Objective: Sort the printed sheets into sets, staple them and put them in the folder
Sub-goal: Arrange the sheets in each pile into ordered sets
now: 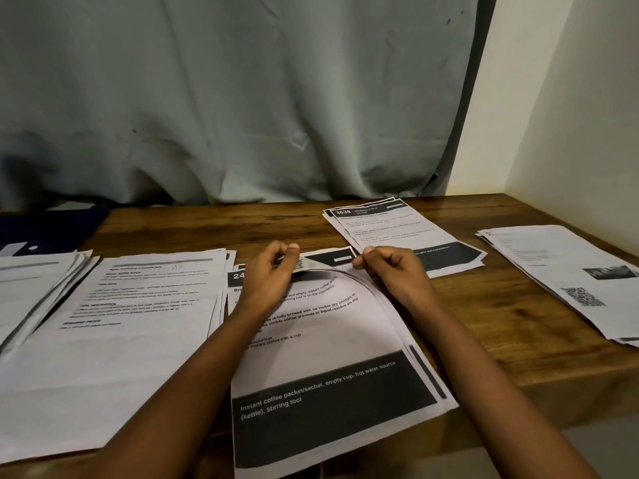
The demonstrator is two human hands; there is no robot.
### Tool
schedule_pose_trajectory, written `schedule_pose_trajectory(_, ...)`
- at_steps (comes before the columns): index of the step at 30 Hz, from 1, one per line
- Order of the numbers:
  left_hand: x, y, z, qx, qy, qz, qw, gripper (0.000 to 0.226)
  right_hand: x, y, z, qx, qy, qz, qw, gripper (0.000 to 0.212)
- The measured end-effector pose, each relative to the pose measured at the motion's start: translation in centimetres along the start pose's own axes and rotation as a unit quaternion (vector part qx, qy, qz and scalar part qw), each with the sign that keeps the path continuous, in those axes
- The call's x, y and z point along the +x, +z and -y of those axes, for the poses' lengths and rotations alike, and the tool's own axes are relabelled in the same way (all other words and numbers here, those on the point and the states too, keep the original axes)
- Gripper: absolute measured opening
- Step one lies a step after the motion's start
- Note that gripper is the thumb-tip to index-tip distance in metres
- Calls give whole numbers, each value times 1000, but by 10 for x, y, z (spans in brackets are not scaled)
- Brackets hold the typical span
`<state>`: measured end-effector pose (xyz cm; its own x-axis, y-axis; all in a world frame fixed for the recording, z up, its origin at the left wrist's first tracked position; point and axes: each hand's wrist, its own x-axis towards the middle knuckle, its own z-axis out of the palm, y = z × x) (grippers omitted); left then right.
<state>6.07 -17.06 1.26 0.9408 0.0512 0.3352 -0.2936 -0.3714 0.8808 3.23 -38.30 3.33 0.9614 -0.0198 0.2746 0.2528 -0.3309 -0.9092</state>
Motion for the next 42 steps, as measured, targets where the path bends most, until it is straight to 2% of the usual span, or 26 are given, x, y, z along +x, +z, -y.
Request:
schedule_pose_trajectory(3,1,1,0,21,12,2,1000,30,4,-3,-6,-61,17,-45,997,18)
schedule_pose_trajectory(6,1,1,1,21,17,-2,1000,25,7,-5,-10,-167,22,-62,984,15)
schedule_pose_trajectory(12,1,1,1,3,9,-25,1000,24,20,0,-29,-270,57,-11,961,15)
schedule_pose_trajectory(19,1,2,-1,5,10,-28,1000,25,22,1,-25,-194,88,-19,977,14)
schedule_pose_trajectory(24,-1,2,-2,15,16,-31,999,28,13,2,-16,-137,29,-57,988,12)
schedule_pose_trajectory(29,-6,-2,-10,47,69,-32,996,45,11,5,-10,-71,12,-122,990,10)
schedule_pose_trajectory(33,-6,-4,-10,23,98,-28,995,52,13,-5,-9,-57,-22,-208,976,11)
schedule_pose_trajectory(35,-5,-4,-6,13,104,-12,994,50,15,-14,-8,-43,-35,-248,967,11)
schedule_pose_trajectory(37,-3,-5,-2,34,108,10,994,57,17,-27,-5,-28,-49,-289,956,11)
schedule_pose_trajectory(42,1,-5,8,100,45,85,990,76,24,-74,9,-17,-83,-381,921,17)
